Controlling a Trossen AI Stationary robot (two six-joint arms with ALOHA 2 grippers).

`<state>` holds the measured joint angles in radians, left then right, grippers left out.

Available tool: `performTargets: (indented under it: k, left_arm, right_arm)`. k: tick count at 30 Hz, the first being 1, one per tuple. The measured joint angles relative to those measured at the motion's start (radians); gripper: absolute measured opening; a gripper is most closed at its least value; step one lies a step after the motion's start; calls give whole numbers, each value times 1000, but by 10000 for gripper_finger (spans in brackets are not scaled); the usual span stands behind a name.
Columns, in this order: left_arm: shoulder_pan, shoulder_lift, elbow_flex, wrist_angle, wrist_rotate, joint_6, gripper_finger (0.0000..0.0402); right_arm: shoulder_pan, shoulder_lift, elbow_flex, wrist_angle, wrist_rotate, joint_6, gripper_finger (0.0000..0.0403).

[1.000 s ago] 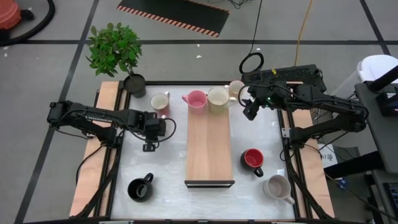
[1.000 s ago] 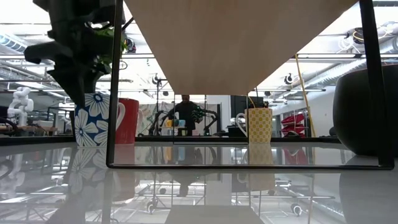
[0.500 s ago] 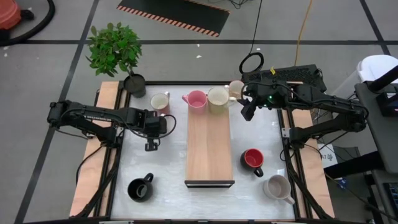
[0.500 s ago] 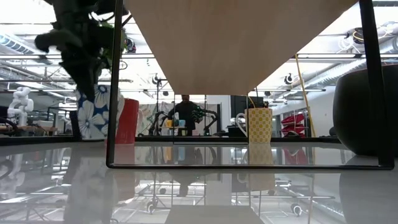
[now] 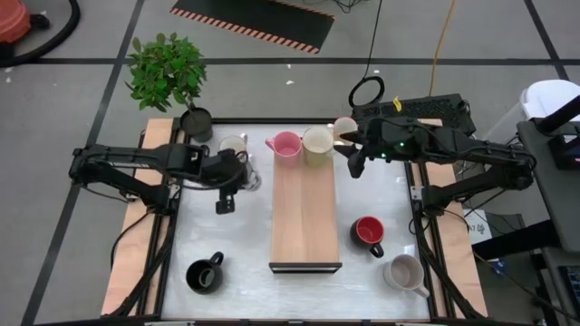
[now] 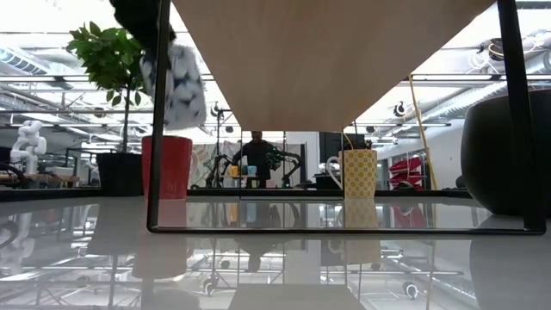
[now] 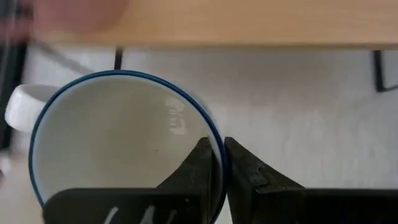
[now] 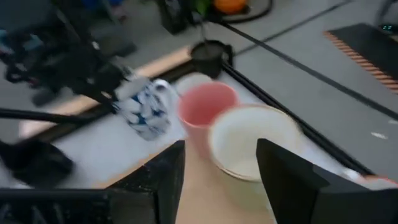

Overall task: Place coffee mugs
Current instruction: Put the blue-white mug on the shelf

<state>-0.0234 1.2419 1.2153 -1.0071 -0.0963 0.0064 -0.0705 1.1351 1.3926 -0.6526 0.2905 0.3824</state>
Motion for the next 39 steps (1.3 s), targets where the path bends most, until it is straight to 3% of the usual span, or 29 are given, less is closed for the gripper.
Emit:
performTargets:
  k: [9, 16, 29, 39]
  left_arm:
    - [-60, 0, 147, -2, 3, 346, 22]
    - [-100, 0, 187, 7, 65, 531, 22]
    - [-171, 0, 187, 26, 77, 657, 22]
    - [-175, 9, 187, 128, 75, 700, 22]
  right_arm:
    - [71, 60, 0, 247, -183, 102, 202]
    - [143, 160, 0, 385, -191, 129, 200]
    - [157, 256, 2, 512, -192, 77, 199]
    - [103, 331, 1, 566, -347, 34, 198]
